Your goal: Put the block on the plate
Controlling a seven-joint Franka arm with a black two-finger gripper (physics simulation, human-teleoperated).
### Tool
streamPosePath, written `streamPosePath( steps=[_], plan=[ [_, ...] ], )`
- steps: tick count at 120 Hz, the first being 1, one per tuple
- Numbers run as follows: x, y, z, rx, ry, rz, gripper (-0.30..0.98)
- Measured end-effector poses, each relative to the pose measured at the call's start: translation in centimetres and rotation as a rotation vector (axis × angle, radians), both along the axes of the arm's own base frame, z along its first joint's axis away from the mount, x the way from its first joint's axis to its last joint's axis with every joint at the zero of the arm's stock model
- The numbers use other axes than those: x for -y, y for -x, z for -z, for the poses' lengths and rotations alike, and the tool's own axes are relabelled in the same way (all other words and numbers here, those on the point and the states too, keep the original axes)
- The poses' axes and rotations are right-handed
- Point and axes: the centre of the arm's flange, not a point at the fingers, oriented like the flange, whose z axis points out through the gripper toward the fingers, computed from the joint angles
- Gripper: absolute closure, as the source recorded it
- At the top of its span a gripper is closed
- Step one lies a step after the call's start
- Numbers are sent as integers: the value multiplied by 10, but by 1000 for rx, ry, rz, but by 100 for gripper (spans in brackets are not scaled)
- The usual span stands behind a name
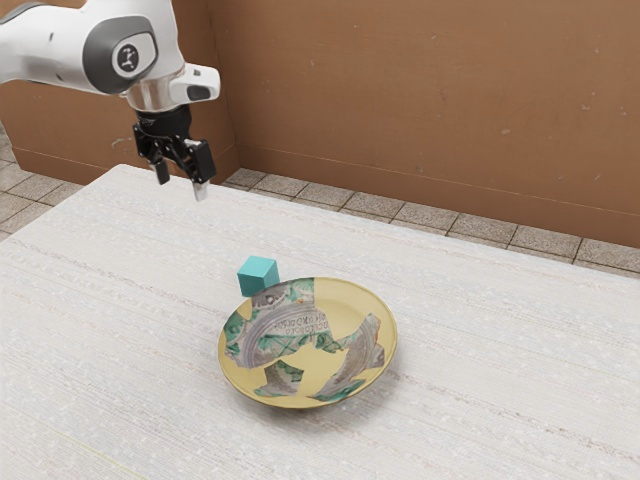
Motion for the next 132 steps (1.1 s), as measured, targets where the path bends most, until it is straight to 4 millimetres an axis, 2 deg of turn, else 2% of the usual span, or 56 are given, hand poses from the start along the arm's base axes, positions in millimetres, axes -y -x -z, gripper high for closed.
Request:
streamPosePath(
  steps=[14,24,41,62,77,96,114,124,132],
  plan=[
    [0,-6,10,-13,-2,15,0],
    [0,-26,31,-39,-4,22,0],
    [11,-76,86,-89,2,27,0],
    [19,-114,155,-131,4,-21,0],
    [18,-140,185,-107,10,-76,0],
    [4,-154,218,-61,30,-172,0],
    [-34,-159,247,-26,26,-276,0],
    [-39,-159,265,-19,23,-307,0],
    [-35,-160,272,-8,23,-318,0]
  ],
)
